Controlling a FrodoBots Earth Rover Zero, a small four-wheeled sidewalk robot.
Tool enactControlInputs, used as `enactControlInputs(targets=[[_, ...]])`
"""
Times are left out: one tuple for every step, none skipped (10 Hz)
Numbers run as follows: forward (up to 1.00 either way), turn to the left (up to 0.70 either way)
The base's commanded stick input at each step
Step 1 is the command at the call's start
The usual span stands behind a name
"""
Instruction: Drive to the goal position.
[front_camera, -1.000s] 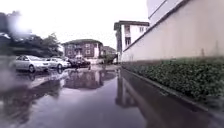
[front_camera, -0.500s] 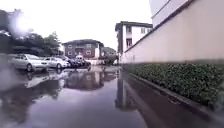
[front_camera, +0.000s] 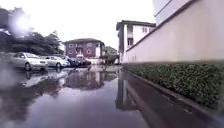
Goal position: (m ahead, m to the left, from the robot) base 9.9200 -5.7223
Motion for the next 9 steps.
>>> enactControlInputs(targets=[[0.7,0.0],[0.7,0.0],[0.7,0.0],[0.7,0.0],[0.7,0.0],[0.7,0.0],[0.7,0.0],[0.7,0.0],[0.7,0.0]])
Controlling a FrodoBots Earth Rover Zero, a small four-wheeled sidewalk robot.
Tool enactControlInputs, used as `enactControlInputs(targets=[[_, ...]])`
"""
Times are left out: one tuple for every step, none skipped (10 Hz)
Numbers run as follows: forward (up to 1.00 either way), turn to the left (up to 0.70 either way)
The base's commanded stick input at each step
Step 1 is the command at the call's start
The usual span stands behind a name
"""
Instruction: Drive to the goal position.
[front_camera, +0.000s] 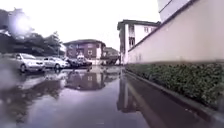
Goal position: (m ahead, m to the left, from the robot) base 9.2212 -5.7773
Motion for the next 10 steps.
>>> enactControlInputs(targets=[[0.7,0.0],[0.7,0.0],[0.7,0.0],[0.7,0.0],[0.7,0.0],[0.7,0.0],[0.7,0.0],[0.7,0.0],[0.7,0.0],[0.7,0.0]])
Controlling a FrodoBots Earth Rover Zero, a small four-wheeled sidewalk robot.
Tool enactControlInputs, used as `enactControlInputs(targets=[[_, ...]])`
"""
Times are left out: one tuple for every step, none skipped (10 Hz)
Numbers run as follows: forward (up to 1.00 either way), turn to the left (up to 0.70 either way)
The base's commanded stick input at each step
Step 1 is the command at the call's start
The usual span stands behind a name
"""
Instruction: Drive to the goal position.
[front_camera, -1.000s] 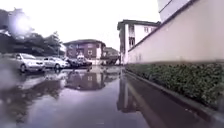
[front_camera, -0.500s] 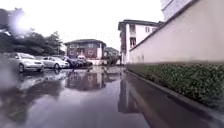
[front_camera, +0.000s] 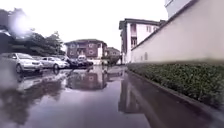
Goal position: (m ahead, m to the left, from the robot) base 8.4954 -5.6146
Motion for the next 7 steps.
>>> enactControlInputs(targets=[[0.7,0.0],[0.7,0.0],[0.7,0.0],[0.7,-0.04],[0.7,-0.22],[0.7,-0.2],[0.7,-0.02]])
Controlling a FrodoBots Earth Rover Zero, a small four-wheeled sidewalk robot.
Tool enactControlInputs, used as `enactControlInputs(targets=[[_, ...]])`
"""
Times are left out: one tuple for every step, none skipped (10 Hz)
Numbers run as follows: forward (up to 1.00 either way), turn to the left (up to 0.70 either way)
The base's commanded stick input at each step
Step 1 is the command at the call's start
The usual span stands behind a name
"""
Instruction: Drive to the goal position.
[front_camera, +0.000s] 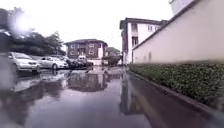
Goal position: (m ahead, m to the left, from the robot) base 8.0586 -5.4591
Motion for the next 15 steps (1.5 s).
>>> enactControlInputs(targets=[[0.7,0.0],[0.7,0.0],[0.7,0.0],[0.7,0.0],[0.7,0.0],[0.7,0.0],[0.7,0.0],[0.7,0.0],[0.7,0.0],[0.7,0.0],[0.7,0.0],[0.7,0.0],[0.7,0.0],[0.7,0.0],[0.7,0.0]])
